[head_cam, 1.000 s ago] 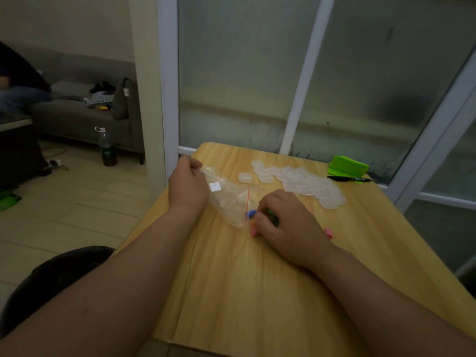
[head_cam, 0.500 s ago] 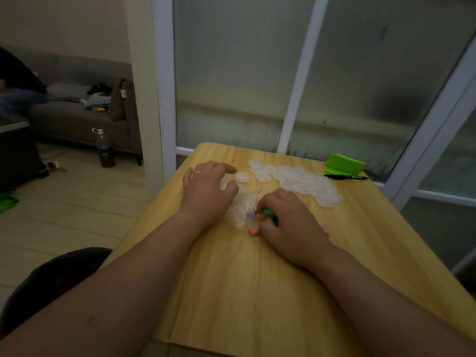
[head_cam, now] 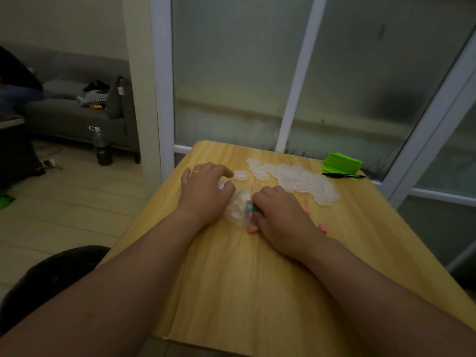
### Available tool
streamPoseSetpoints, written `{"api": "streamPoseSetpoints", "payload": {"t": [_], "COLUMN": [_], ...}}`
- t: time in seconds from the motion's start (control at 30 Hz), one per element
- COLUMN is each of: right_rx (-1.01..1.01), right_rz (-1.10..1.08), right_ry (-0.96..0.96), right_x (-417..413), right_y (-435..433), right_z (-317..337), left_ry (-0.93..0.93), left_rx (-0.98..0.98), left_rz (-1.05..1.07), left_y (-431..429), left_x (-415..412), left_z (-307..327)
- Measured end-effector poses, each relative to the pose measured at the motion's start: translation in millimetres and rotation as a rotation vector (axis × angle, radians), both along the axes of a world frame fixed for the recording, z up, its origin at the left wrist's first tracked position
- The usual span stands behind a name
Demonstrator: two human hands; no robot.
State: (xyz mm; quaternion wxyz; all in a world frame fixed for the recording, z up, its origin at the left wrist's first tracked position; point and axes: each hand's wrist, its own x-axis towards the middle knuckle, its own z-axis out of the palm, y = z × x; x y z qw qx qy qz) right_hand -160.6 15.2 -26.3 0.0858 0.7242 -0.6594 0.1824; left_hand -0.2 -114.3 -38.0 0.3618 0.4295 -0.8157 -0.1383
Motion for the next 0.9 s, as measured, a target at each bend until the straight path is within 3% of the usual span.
{"api": "streamPoseSetpoints", "payload": {"t": [0.13,0.63,0.9], "right_rx": [-0.08,-0.222,-0.16], "right_rz": [-0.014,-0.043,-0.049], "right_ry": [-0.096,-0.167,-0.177], "right_x": [-8,-25,-23], "right_y": [2,31,33], "right_z": [-3,-14,-16], "left_ry": [0.004,-0.1,-0.071], "left_rx": [0.011,-0.056,-0.065], "left_rz": [0.002,0.099,0.194], "left_y": [0,-4,-6], "left_x": [0,1,1], "left_z": [1,-2,-1]}}
